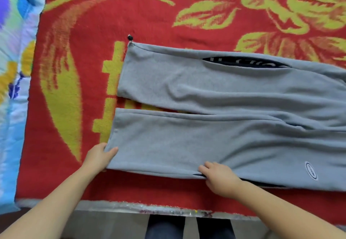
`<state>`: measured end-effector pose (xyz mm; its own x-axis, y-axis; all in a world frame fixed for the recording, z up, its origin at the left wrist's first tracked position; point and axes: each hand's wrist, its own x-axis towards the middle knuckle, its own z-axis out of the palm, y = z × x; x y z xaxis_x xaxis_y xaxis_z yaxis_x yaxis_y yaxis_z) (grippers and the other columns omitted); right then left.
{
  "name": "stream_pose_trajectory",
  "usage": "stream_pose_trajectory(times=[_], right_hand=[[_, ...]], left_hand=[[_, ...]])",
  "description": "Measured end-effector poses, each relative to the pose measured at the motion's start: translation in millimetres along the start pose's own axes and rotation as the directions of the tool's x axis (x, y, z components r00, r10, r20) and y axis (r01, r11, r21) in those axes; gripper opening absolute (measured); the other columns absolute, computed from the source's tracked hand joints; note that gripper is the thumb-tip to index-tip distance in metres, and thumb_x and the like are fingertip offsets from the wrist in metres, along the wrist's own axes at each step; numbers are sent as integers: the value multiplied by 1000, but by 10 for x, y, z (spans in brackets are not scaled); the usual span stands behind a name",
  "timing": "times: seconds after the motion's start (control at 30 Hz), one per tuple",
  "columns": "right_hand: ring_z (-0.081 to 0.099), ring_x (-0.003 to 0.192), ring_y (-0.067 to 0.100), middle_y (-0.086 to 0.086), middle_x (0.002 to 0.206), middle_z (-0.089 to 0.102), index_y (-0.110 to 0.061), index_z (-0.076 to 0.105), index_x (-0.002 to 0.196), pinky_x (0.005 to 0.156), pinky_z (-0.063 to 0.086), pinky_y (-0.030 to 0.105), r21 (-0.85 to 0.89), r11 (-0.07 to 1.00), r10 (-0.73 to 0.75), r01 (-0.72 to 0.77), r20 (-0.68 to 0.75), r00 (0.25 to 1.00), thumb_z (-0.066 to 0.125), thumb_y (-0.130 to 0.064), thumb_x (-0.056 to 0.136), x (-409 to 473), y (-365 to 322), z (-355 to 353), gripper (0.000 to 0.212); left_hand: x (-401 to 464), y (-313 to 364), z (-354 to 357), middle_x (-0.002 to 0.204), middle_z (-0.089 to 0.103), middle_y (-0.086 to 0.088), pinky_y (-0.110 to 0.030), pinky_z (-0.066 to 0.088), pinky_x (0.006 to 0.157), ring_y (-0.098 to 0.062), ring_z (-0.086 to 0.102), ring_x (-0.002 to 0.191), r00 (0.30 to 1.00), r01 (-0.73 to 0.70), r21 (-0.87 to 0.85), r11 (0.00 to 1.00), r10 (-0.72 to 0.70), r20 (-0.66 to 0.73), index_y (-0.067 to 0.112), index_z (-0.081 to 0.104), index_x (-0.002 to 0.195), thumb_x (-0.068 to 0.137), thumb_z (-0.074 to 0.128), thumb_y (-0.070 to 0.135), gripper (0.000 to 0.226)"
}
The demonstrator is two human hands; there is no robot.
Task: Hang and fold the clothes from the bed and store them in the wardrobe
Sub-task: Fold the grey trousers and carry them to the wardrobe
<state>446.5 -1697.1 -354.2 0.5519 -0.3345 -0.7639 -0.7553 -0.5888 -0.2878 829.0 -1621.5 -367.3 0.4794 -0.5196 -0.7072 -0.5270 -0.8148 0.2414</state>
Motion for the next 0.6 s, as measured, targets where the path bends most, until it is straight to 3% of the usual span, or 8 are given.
stream_pose_trajectory(times=[0.1, 0.17, 0.23, 0.3, 0.4, 0.5, 0.6], right_hand=[[45, 116, 29, 8, 125, 45, -19, 41, 135, 87, 40, 39, 20, 997, -73, 72, 91, 993, 46, -22, 92, -215, 82, 83, 43], [48, 117, 27, 6, 127, 47, -22, 40, 140, 91, 39, 36, 77, 994, -86, 81, 69, 994, 47, -35, 96, -237, 138, -16, 46], [53, 114, 27, 7, 123, 53, -18, 49, 135, 90, 40, 34, 135, 989, -55, 65, -75, 996, 47, -34, 98, -144, 232, -247, 40], [56, 111, 30, 11, 118, 58, -11, 59, 125, 89, 42, 36, 218, 976, 45, 21, -293, 955, 52, -20, 96, -8, 401, -572, 31], [60, 102, 35, 17, 108, 63, -2, 68, 110, 77, 47, 41, 328, 941, 264, -83, -559, 786, 56, -3, 91, 144, 711, -1084, 22], [57, 108, 36, 18, 115, 60, -1, 66, 113, 80, 45, 41, 391, 899, 416, -198, -616, 669, 51, -1, 93, 277, 1167, -1573, 26], [50, 119, 35, 15, 131, 52, -6, 58, 127, 86, 45, 43, 342, 893, 446, -292, -598, 666, 44, -4, 95, 482, 1650, -1996, 35]], left_hand=[[-112, -88, 135, 92, 65, -19, -37, 37, 69, -39, 62, 94, 991, 88, 49, 995, -92, 94, 1, 58, 92, 91, 65, 25, 25], [-97, 44, 128, 97, 62, -21, -39, 39, 72, -41, 59, 99, 993, 117, -5, 993, -117, 19, 2, 50, 97, 90, 65, 20, 24], [38, 274, 35, 117, 55, -26, -46, 43, 87, -42, 52, 113, 993, 11, -13, 1000, -13, -119, -1, 48, 119, 89, 63, 16, 37], [226, 617, -92, 133, 44, -27, -50, 37, 99, -43, 42, 125, 964, -135, 36, 990, 140, -224, 2, 39, 139, 89, 62, 14, 57], [480, 1178, -314, 139, 37, -24, -50, 34, 104, -41, 35, 129, 912, -260, 69, 963, 268, -311, 6, 33, 144, 89, 59, 13, 62], [798, 1738, -495, 147, 35, -20, -49, 29, 108, -37, 33, 135, 808, -406, 282, 869, 486, -333, 4, 37, 143, 85, 57, 6, 62], [1139, 2300, -553, 153, 30, -18, -46, 24, 113, -32, 27, 142, 709, -551, 454, 700, 680, -187, 2, 34, 146, 86, 51, 0, 62]])
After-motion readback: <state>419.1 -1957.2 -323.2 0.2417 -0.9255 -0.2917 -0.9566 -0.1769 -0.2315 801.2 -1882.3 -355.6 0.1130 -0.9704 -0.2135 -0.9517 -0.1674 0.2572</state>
